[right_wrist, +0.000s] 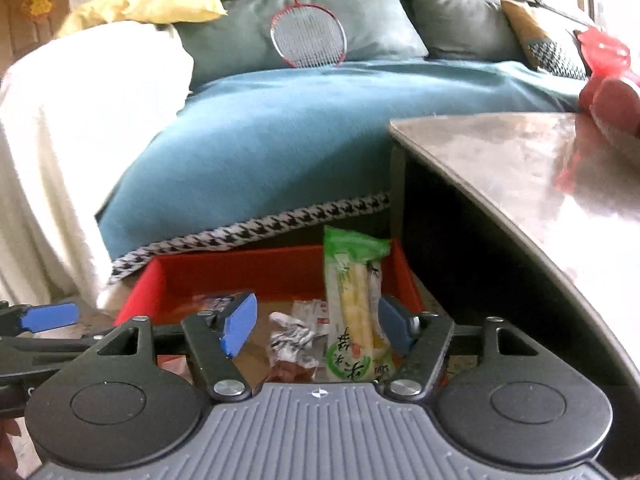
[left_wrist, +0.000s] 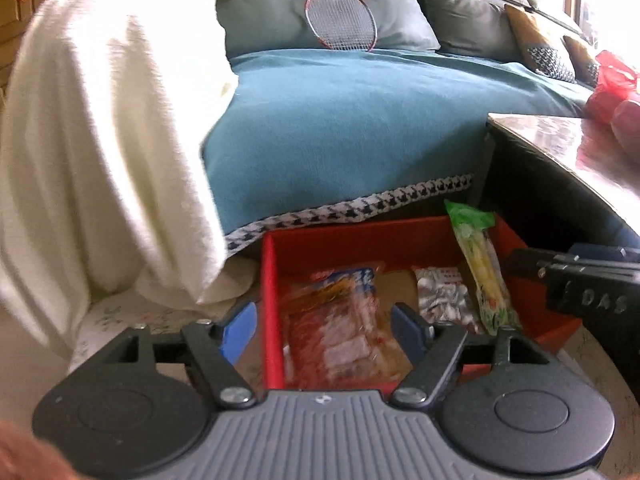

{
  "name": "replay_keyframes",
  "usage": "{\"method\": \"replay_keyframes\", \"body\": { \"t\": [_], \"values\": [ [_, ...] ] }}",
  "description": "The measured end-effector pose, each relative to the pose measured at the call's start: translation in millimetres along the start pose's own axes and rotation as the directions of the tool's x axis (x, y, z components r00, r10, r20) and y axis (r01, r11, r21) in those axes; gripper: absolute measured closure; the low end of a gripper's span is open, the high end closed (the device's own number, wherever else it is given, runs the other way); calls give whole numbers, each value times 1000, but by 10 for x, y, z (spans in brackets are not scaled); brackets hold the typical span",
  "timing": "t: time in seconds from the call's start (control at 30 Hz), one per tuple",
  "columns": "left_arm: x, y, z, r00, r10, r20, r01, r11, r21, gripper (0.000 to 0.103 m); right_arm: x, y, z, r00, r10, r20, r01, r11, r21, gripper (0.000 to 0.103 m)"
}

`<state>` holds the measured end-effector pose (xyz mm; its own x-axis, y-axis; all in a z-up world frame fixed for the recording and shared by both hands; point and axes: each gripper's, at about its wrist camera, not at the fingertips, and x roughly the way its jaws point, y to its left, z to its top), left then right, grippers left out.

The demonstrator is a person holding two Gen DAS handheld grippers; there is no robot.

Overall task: Organize snacks
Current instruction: 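Open the left tool to drop the red packet while the right tool releases the foil packet, then grasp the pink sausage pack with the left tool while the right tool reaches the red Trolli bag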

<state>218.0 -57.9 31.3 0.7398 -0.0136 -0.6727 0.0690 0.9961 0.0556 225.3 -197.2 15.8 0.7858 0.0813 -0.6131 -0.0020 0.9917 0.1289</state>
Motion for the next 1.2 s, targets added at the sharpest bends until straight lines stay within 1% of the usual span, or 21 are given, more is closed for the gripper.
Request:
{"method": "replay_keyframes", "body": {
  "t": [0.1, 0.23, 0.33, 0.4, 0.47, 0.53, 0.6, 0.67, 0.8, 0.87, 0.93, 1.0, 1.07, 1.1, 1.17, 1.2],
  "values": [
    [-153, 115, -125, 1000, 1, -18, -1, 1000, -21, 35, -188, 62, -31, 1000, 16, 1, -16, 1000, -17, 29],
    [-206, 201, -338, 997, -13, -72, 9, 999, -53, 35, -401, 120, -180, 999, 36, -20, -36, 999, -20, 28],
    [-218, 252, -516, 991, -24, -130, 16, 998, -62, 35, -473, 128, -354, 997, 46, -65, -47, 999, -9, 27],
    [-217, 306, -623, 985, -36, -169, 21, 996, -90, 35, -521, 134, -438, 995, 47, -86, -48, 999, -3, 27],
    [-253, 362, -717, 981, -53, -187, 32, 993, -113, 35, -559, 145, -524, 991, 70, -116, -69, 998, 13, 27],
    [-278, 377, -780, 979, -55, -195, 32, 992, -121, 35, -591, 168, -595, 987, 73, -142, -71, 997, 14, 27],
    [-234, 393, -818, 976, -67, -208, 39, 990, -134, 35, -640, 179, -644, 987, 63, -147, -63, 998, 3, 27],
    [-159, 404, -851, 971, -75, -227, 41, 987, -152, 35, -696, 159, -667, 988, 55, -141, -56, 998, 0, 25],
    [37, 387, -866, 960, -105, -260, 54, 979, -196, 35, -734, 45, -678, 991, 41, -131, -38, 999, 21, 25],
    [132, 358, -869, 958, -102, -268, 45, 977, -210, 35, -712, -14, -673, 990, 41, -135, -36, 999, 37, 25],
    [205, 310, -861, 960, -103, -260, 49, 978, -204, 35, -694, -57, -673, 989, 49, -139, -43, 998, 44, 25],
    [287, 243, -860, 958, -75, -277, 28, 985, -169, 34, -673, -85, -674, 988, 49, -144, -44, 998, 36, 25],
    [374, 204, -889, 954, -24, -299, -20, 990, -142, 33, -656, -115, -685, 988, 44, -150, -40, 999, 31, 25],
    [416, 198, -912, 950, -24, -312, -21, 990, -141, 32, -641, -129, -690, 987, 46, -155, -41, 999, 30, 25],
    [412, 157, -931, 954, -14, -301, -24, 992, -120, 31, -622, -158, -699, 986, 43, -163, -40, 999, 24, 25],
    [408, 131, -939, 955, -2, -298, -32, 994, -109, 34, -615, -171, -699, 985, 41, -166, -38, 999, 23, 25]
  ]
}}
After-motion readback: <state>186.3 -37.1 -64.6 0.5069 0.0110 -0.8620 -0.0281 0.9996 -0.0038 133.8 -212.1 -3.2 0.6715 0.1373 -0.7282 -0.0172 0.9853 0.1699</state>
